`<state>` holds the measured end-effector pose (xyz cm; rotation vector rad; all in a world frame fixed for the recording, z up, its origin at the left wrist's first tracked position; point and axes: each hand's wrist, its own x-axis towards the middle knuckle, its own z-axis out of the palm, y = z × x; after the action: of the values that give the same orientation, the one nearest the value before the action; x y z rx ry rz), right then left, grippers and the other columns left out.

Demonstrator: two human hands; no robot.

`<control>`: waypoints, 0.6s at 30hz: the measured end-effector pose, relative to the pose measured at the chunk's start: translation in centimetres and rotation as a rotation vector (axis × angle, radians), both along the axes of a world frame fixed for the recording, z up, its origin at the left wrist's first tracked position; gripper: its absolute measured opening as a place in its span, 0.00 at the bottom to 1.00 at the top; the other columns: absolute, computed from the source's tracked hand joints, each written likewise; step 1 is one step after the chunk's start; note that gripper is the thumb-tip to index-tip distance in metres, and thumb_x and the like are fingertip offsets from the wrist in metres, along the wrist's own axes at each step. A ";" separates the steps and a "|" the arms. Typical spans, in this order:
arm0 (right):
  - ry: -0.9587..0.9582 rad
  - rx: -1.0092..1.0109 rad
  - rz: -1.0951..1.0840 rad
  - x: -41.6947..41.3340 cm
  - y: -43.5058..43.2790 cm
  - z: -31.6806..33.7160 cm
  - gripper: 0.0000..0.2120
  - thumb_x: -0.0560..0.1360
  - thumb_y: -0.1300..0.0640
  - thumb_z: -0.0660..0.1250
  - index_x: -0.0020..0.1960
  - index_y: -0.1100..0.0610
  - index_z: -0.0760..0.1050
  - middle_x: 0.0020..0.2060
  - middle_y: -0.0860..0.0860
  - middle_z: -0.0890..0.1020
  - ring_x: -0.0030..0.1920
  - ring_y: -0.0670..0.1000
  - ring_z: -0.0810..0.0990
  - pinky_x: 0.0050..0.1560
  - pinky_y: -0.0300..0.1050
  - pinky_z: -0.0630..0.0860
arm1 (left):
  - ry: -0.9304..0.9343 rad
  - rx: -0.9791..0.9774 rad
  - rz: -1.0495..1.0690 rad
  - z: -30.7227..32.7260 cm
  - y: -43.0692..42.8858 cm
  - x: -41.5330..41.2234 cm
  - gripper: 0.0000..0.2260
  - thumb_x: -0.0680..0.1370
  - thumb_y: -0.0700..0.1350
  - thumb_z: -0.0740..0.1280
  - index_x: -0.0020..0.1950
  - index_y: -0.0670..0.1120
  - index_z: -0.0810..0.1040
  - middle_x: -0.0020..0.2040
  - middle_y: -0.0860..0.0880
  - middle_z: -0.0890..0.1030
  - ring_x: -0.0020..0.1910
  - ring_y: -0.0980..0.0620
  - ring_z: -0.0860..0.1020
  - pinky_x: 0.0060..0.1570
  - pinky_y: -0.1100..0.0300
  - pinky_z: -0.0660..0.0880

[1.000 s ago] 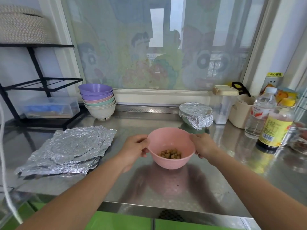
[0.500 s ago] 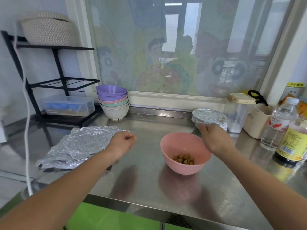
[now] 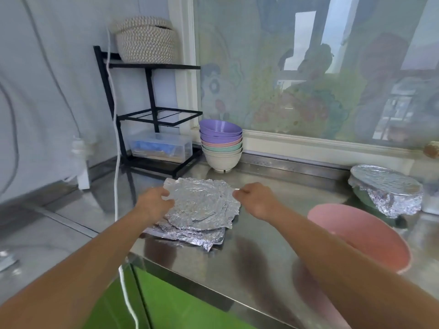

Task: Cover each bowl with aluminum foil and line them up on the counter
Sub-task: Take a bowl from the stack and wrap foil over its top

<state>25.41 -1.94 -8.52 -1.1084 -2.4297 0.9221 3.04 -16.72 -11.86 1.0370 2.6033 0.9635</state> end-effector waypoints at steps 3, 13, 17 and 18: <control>0.039 -0.188 -0.028 -3.5 0.5 -2.1 0.11 0.77 0.55 0.66 0.40 0.62 0.75 0.35 0.59 0.77 0.37 0.56 0.79 0.41 0.47 0.76 | -0.146 0.043 -0.040 -0.3 -0.3 -0.8 0.19 0.76 0.43 0.72 0.65 0.41 0.74 0.61 0.46 0.73 0.53 0.49 0.74 0.41 0.62 0.70; 0.041 -0.419 -0.216 -7.7 2.0 -3.5 0.13 0.68 0.61 0.77 0.44 0.68 0.77 0.30 0.59 0.75 0.27 0.54 0.72 0.29 0.45 0.72 | -0.275 0.082 -0.011 -0.9 0.0 -3.0 0.28 0.68 0.41 0.79 0.66 0.43 0.74 0.61 0.45 0.76 0.54 0.47 0.76 0.52 0.58 0.70; 0.029 -0.315 -0.240 -8.0 2.7 -3.6 0.14 0.63 0.59 0.78 0.42 0.63 0.78 0.39 0.57 0.82 0.40 0.57 0.81 0.47 0.49 0.81 | -0.312 0.097 -0.005 -1.0 0.0 -3.1 0.31 0.66 0.40 0.80 0.66 0.43 0.73 0.60 0.45 0.76 0.54 0.47 0.75 0.53 0.58 0.69; 0.064 -0.309 -0.233 -8.1 2.6 -3.5 0.11 0.65 0.60 0.78 0.41 0.62 0.78 0.37 0.55 0.80 0.38 0.54 0.79 0.45 0.46 0.78 | -0.320 0.098 -0.003 -0.9 0.0 -3.1 0.31 0.66 0.40 0.80 0.67 0.43 0.72 0.61 0.45 0.76 0.54 0.47 0.75 0.53 0.58 0.69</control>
<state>17.36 0.67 -12.03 -1.4067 -2.0974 1.2596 -0.04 -16.74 -12.80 0.8284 2.3135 1.1596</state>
